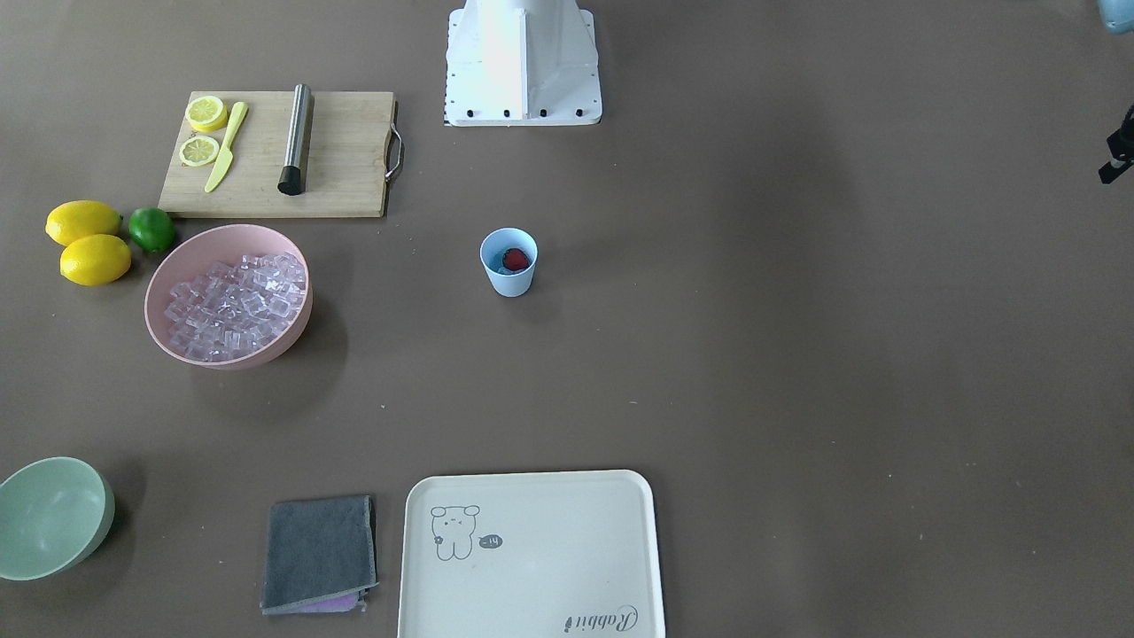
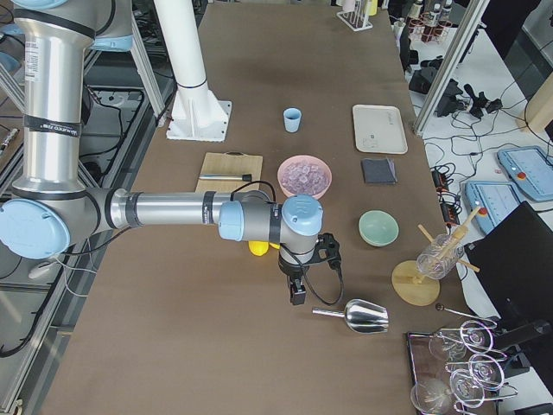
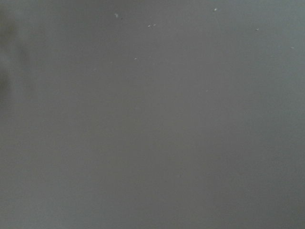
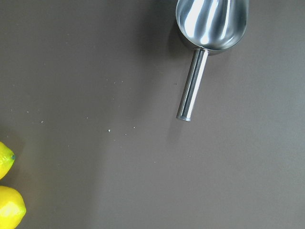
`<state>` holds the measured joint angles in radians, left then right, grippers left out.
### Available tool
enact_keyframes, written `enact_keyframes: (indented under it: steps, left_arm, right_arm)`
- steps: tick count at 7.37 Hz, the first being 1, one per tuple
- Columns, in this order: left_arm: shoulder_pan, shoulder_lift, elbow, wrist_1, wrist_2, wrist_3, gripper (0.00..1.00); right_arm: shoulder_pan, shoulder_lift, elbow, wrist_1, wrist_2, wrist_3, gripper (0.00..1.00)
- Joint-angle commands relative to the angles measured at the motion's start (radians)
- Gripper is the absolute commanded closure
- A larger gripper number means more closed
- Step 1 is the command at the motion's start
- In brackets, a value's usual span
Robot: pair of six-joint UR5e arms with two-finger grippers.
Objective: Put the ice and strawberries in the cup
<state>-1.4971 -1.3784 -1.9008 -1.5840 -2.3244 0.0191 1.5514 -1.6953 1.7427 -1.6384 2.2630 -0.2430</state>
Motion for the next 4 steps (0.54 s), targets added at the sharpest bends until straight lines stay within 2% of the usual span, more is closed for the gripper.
enact_keyframes:
  steps: [1, 4]
  left_arm:
    - [-0.099, 0.007, 0.058, 0.003, -0.001, 0.08, 0.03]
    - [-0.117, 0.022, 0.063, -0.01, 0.008, 0.082, 0.03]
  right_arm:
    - [0.001, -0.007, 0.001, 0.008, 0.001, -0.001, 0.0]
    - [0.002, -0.007, 0.001, 0.008, 0.001, -0.019, 0.0]
